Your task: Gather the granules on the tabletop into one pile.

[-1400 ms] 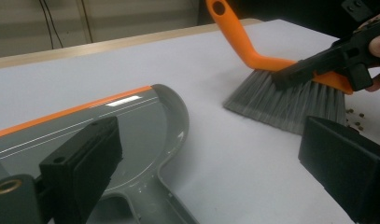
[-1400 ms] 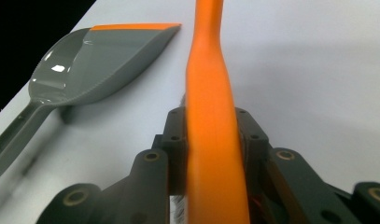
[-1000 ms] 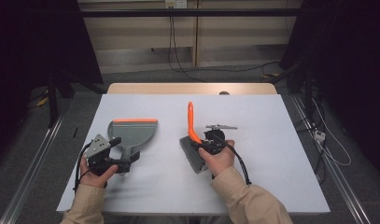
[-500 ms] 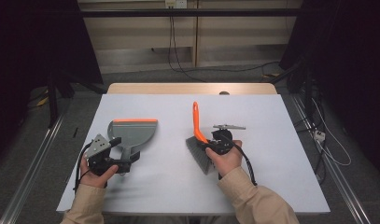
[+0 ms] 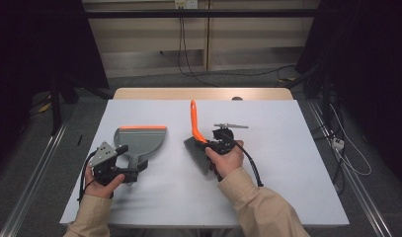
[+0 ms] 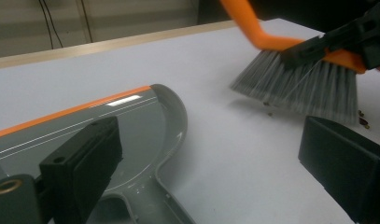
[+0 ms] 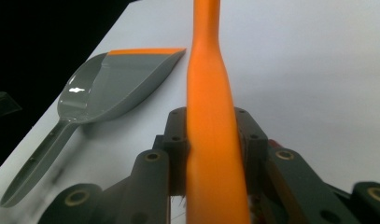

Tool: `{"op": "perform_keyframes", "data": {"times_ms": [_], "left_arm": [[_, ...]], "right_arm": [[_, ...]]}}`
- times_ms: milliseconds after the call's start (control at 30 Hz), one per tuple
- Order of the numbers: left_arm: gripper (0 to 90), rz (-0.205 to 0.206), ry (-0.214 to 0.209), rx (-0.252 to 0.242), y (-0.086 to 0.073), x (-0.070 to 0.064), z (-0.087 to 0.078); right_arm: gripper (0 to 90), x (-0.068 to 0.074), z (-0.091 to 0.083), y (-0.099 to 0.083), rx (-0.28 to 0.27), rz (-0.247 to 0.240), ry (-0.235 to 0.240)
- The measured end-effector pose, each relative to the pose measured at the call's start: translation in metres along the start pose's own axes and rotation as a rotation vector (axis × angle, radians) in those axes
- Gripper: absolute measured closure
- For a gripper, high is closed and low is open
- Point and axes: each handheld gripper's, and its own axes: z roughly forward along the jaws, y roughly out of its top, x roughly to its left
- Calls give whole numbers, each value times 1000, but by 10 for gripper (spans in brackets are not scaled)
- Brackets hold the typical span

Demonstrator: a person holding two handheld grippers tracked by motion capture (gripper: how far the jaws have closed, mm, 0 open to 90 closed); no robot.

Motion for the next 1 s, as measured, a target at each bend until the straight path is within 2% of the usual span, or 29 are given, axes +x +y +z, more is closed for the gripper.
{"op": "perform_keyframes", "data": {"times_ms": [100, 133, 200, 267, 500, 633, 733, 800, 833, 900, 1000], "left_arm": [[59, -1, 0, -2, 0, 1, 0], [59, 1, 0, -1, 0, 1, -1], [59, -1, 1, -2, -1, 1, 0], [59, -1, 1, -2, 0, 1, 0], [60, 11, 2, 3, 0, -1, 1], [59, 10, 2, 3, 0, -1, 1], [60, 7, 3, 0, 1, -1, 0], [59, 6, 4, 2, 0, -1, 0], [59, 6, 4, 3, 0, -1, 0], [60, 6, 3, 1, 1, -1, 0], [59, 4, 3, 0, 1, 0, 0]], "right_arm": [[710, 1, 12, -6, 47, 13, 0], [709, 1, 12, -7, 36, -6, -17], [708, -1, 8, -7, 56, -5, -19], [708, -4, 3, -7, 59, -32, -46], [709, -21, -19, -10, 50, -18, -76], [710, -23, -25, -10, 38, -24, -53], [710, -21, -31, -4, 20, -69, -37], [710, -21, -35, 1, -3, -86, 6], [710, -21, -37, 4, -6, -93, 9], [710, -21, -41, 10, -15, -159, 40], [710, -22, -45, 16, -14, -221, 75]]}}
